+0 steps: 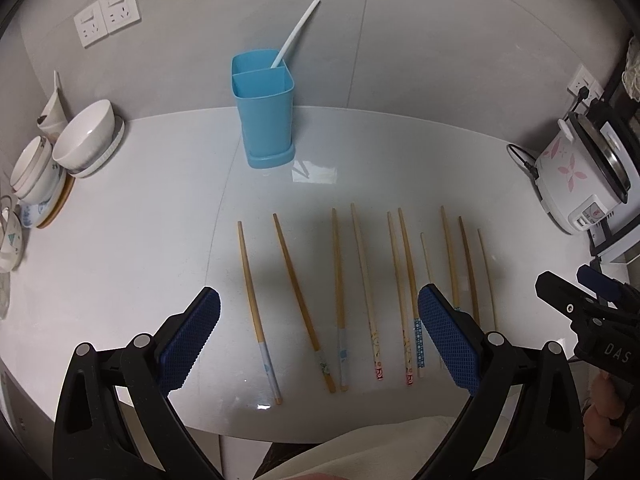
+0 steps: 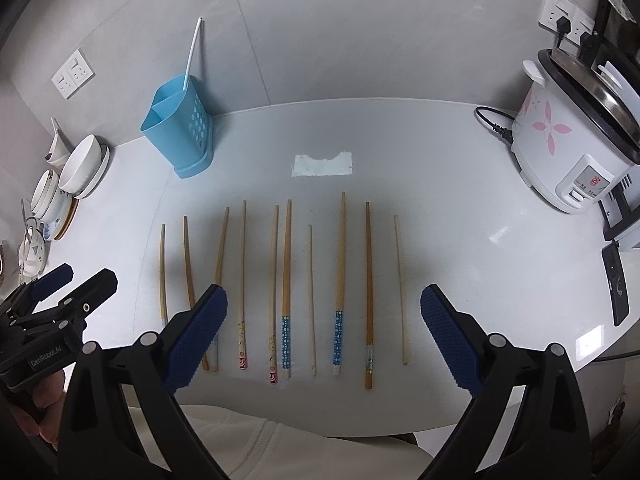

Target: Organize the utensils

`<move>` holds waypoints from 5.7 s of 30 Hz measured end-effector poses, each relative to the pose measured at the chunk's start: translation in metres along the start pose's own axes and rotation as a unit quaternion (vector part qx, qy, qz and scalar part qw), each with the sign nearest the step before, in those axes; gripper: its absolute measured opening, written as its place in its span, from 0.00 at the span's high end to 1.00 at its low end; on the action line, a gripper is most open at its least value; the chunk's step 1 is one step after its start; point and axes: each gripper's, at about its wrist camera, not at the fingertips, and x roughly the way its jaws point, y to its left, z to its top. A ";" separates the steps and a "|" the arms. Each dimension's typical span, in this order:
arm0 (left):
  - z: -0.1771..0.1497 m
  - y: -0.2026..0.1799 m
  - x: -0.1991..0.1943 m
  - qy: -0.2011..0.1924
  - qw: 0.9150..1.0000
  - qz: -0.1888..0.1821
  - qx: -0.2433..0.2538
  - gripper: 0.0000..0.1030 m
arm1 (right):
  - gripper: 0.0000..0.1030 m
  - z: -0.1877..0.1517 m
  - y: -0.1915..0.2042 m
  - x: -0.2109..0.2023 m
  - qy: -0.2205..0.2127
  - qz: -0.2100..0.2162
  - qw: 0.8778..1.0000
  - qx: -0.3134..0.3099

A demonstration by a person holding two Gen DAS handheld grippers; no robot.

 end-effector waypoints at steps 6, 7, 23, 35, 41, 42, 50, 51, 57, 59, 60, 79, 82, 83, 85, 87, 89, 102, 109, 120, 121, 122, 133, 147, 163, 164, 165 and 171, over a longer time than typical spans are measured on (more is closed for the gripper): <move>-0.001 0.001 0.002 0.005 1.000 0.002 -0.002 0.06 | 0.09 0.001 -0.002 0.000 0.000 0.000 1.000 0.002; 0.000 0.001 0.002 0.005 1.000 0.001 -0.003 0.06 | 0.09 0.001 -0.002 0.000 0.000 0.000 1.000 0.002; 0.003 -0.001 0.004 0.005 1.000 -0.006 0.004 0.06 | 0.09 0.002 -0.003 0.001 0.000 -0.005 1.000 0.004; 0.001 -0.001 0.004 0.005 1.000 -0.010 -0.001 0.06 | 0.09 0.003 -0.001 0.002 0.003 0.006 1.000 0.001; 0.001 0.000 0.004 0.005 1.000 -0.017 -0.001 0.07 | 0.12 0.003 0.003 0.002 0.000 0.007 1.000 -0.004; 0.001 0.000 0.003 0.004 1.000 -0.018 0.000 0.07 | 0.12 0.003 0.002 0.002 0.001 0.007 1.000 -0.004; 0.002 0.006 0.010 0.012 1.000 -0.017 -0.003 0.07 | 0.14 0.004 0.006 0.006 0.003 0.009 1.000 -0.012; 0.003 0.008 0.012 0.012 1.000 -0.016 -0.004 0.07 | 0.16 0.005 0.006 0.008 0.004 0.010 1.000 -0.013; 0.004 0.039 0.044 0.022 0.999 -0.003 -0.029 0.08 | 0.24 0.008 0.002 0.043 0.024 0.010 1.000 -0.009; 0.002 0.051 0.060 0.035 0.998 0.004 -0.044 0.09 | 0.26 0.008 0.002 0.057 0.031 0.006 0.999 -0.013; 0.001 0.057 0.068 0.040 0.998 0.003 -0.049 0.09 | 0.28 0.008 0.001 0.064 0.036 0.004 0.999 -0.014; -0.042 0.098 0.165 0.154 0.984 0.050 -0.070 0.18 | 0.57 -0.013 -0.005 0.159 0.147 -0.022 0.989 -0.007; -0.043 0.098 0.170 0.163 0.983 0.054 -0.068 0.22 | 0.61 -0.013 -0.004 0.164 0.155 -0.024 0.988 -0.009; -0.043 0.097 0.171 0.166 0.982 0.052 -0.067 0.24 | 0.62 -0.014 -0.004 0.166 0.159 -0.026 0.987 -0.011; -0.043 0.097 0.175 0.175 0.981 0.053 -0.063 0.28 | 0.66 -0.014 -0.003 0.169 0.166 -0.027 0.986 -0.012; -0.042 0.097 0.178 0.178 0.981 0.053 -0.061 0.31 | 0.68 -0.014 -0.003 0.173 0.174 -0.032 0.984 -0.012; -0.042 0.095 0.179 0.181 0.980 0.055 -0.060 0.35 | 0.72 -0.014 -0.003 0.176 0.179 -0.031 0.983 -0.011; -0.030 0.066 0.171 0.213 0.974 0.051 -0.050 0.93 | 0.92 -0.006 0.009 0.193 0.210 -0.046 0.977 -0.008; -0.036 0.068 0.160 0.206 0.976 0.050 -0.055 0.93 | 0.93 -0.006 0.009 0.200 0.208 -0.042 0.977 -0.006; -0.023 0.079 0.118 0.172 0.982 0.044 -0.061 0.94 | 0.93 -0.002 0.010 0.157 0.179 -0.025 0.983 -0.012; -0.021 0.080 0.114 0.168 0.983 0.043 -0.062 0.94 | 0.93 -0.001 0.012 0.154 0.175 -0.022 0.984 -0.011; -0.020 0.080 0.111 0.164 0.984 0.043 -0.061 0.94 | 0.93 0.000 0.013 0.152 0.171 -0.020 0.985 -0.012; 0.004 0.084 0.059 0.088 0.994 0.026 -0.063 0.93 | 0.93 0.020 0.035 0.109 0.101 0.006 0.995 -0.023; 0.058 0.089 0.023 0.002 0.999 0.010 -0.050 0.93 | 0.93 0.076 0.076 0.084 0.009 0.029 0.999 -0.037; 0.143 0.094 0.004 -0.101 0.994 -0.023 -0.037 0.93 | 0.93 0.140 0.122 0.051 -0.089 0.059 0.993 -0.050; 0.150 0.096 0.002 -0.110 0.993 -0.030 -0.039 0.93 | 0.93 0.145 0.125 0.050 -0.095 0.062 0.992 -0.053; 0.155 0.096 -0.001 -0.117 0.992 -0.033 -0.039 0.93 | 0.93 0.150 0.129 0.049 -0.100 0.063 0.991 -0.055; 0.186 0.096 -0.006 -0.175 0.983 -0.047 -0.033 0.93 | 0.93 0.177 0.140 0.045 -0.134 0.089 0.986 -0.051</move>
